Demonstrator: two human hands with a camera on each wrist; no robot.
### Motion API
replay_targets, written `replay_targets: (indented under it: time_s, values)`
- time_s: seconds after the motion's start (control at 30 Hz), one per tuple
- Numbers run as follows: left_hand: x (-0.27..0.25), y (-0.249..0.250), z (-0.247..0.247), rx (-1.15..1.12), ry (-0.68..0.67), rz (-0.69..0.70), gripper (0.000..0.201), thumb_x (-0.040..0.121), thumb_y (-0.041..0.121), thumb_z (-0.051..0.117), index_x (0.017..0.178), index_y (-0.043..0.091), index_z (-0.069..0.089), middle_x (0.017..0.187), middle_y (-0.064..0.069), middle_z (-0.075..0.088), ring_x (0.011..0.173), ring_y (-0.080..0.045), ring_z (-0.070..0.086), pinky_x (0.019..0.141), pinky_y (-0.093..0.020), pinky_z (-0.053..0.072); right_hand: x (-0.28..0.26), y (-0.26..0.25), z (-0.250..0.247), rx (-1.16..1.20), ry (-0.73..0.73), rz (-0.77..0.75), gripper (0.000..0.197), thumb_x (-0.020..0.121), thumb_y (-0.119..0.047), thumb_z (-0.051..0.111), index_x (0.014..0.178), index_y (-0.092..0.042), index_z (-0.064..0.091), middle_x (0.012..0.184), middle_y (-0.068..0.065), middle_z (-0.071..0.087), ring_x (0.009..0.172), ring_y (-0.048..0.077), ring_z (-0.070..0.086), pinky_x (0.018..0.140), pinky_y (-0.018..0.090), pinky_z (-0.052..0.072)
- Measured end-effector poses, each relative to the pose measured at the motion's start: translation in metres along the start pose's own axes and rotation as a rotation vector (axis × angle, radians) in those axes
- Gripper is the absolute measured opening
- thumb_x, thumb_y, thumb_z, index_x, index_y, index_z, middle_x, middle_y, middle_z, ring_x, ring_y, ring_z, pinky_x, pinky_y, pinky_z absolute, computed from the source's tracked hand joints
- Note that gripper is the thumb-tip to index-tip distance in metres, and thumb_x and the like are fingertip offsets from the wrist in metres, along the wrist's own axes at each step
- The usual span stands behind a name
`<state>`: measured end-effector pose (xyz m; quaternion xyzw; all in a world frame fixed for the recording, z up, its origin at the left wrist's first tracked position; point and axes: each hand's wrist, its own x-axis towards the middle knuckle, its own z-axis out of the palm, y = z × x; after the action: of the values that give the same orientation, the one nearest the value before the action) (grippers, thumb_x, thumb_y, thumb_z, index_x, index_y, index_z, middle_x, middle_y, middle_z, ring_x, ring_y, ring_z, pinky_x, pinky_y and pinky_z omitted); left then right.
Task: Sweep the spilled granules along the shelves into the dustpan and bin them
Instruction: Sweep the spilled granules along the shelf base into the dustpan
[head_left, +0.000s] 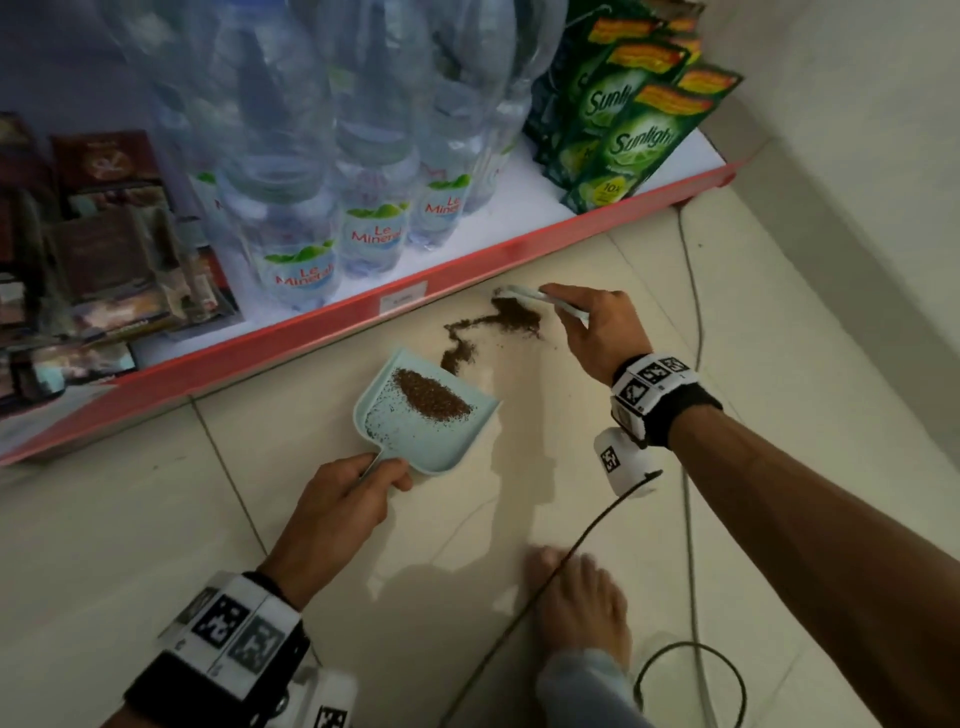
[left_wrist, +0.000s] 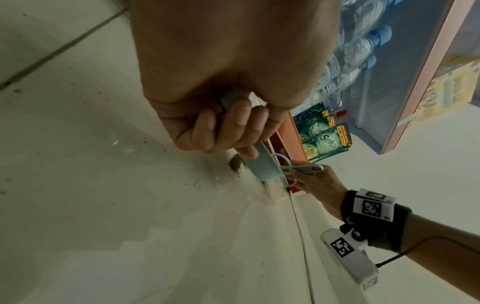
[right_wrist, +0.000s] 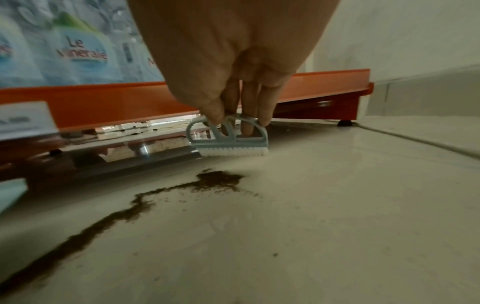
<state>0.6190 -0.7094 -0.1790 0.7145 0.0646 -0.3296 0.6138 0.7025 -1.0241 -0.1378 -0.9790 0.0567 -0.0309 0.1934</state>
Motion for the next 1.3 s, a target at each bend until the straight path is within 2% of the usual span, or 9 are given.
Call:
replay_targets:
  time_s: [0.17,0.43,0.53,0.63,0.77,0.9,1.03,1.17,1.3]
  values:
    - [0.001,0.001,0.006,0.001,0.040,0.006,0.037,0.075,0.052,0.055,0.072,0.017,0.068,0.045,0.011,0.038,0.038,-0.005,0.033,0.044,-0.022,0.027,0.003,0.012,0.004,-0.140,-0.044,0.180,0.035,0.096,-0.014,0.050,0.126,-0.020,0.066,0.104,0.021,0.073,0.092,0.041,0.068,0.081,0.043,0.056]
    - [-0.006,-0.007,0.008,0.024,0.136,0.021,0.031,0.094,0.041,0.057,0.074,0.020,0.068,0.046,0.010,0.037,0.040,-0.006,0.034,0.045,-0.022,0.027,-0.025,-0.012,0.015,-0.076,-0.012,-0.123,0.033,0.091,-0.011,0.056,0.121,-0.021,0.067,0.070,0.017,0.071,0.057,0.037,0.064,0.054,0.034,0.050]
    - [-0.008,-0.008,0.009,0.023,0.199,-0.005,0.031,0.098,0.031,0.058,0.072,0.018,0.069,0.046,0.009,0.037,0.039,-0.006,0.034,0.043,-0.021,0.027,0.008,-0.005,0.009,-0.182,0.082,-0.091,0.036,0.087,-0.006,0.057,0.119,-0.020,0.067,0.076,0.022,0.071,0.064,0.042,0.065,0.057,0.037,0.050]
    - [-0.013,-0.009,0.013,0.001,0.217,-0.008,0.032,0.099,0.028,0.057,0.071,0.018,0.070,0.047,0.008,0.037,0.039,-0.005,0.034,0.039,-0.015,0.028,0.042,0.003,0.010,-0.306,-0.032,-0.022,0.046,0.087,-0.003,0.053,0.126,-0.025,0.064,0.097,0.021,0.072,0.083,0.044,0.065,0.068,0.042,0.051]
    - [-0.014,-0.011,0.021,-0.002,0.222,-0.027,0.032,0.099,0.029,0.056,0.071,0.020,0.070,0.047,0.009,0.037,0.038,-0.004,0.034,0.038,-0.014,0.028,0.033,0.003,0.021,-0.250,-0.159,-0.228,0.046,0.094,-0.009,0.053,0.132,-0.034,0.061,0.100,0.016,0.075,0.080,0.038,0.068,0.067,0.035,0.050]
    - [-0.013,-0.013,0.028,0.000,0.223,-0.043,0.033,0.098,0.029,0.056,0.070,0.020,0.069,0.047,0.008,0.036,0.038,-0.005,0.033,0.038,-0.014,0.027,0.012,0.004,0.012,-0.129,-0.136,-0.405,0.027,0.095,-0.018,0.056,0.115,-0.030,0.068,0.092,0.006,0.076,0.073,0.032,0.069,0.060,0.029,0.053]
    - [-0.009,-0.012,0.036,0.004,0.211,-0.064,0.035,0.098,0.028,0.057,0.067,0.019,0.069,0.046,0.008,0.035,0.037,-0.005,0.032,0.037,-0.014,0.026,0.039,0.029,0.005,-0.254,0.029,-0.217,0.047,0.083,0.000,0.055,0.121,-0.024,0.068,0.101,0.017,0.075,0.083,0.041,0.069,0.072,0.045,0.056]
    - [-0.006,-0.007,0.041,0.015,0.191,-0.059,0.035,0.098,0.027,0.058,0.066,0.017,0.069,0.047,0.005,0.035,0.038,-0.007,0.032,0.037,-0.014,0.026,0.073,0.055,0.003,-0.340,0.020,0.043,0.045,0.086,-0.001,0.051,0.122,-0.023,0.068,0.101,0.023,0.071,0.091,0.045,0.065,0.078,0.046,0.053]
    - [-0.007,-0.006,0.041,0.021,0.188,-0.045,0.032,0.097,0.030,0.058,0.070,0.017,0.069,0.049,0.004,0.035,0.040,-0.009,0.032,0.040,-0.017,0.027,0.059,0.048,0.008,-0.192,-0.113,-0.226,0.049,0.084,0.004,0.052,0.121,-0.023,0.070,0.104,0.020,0.074,0.089,0.039,0.069,0.081,0.044,0.058]
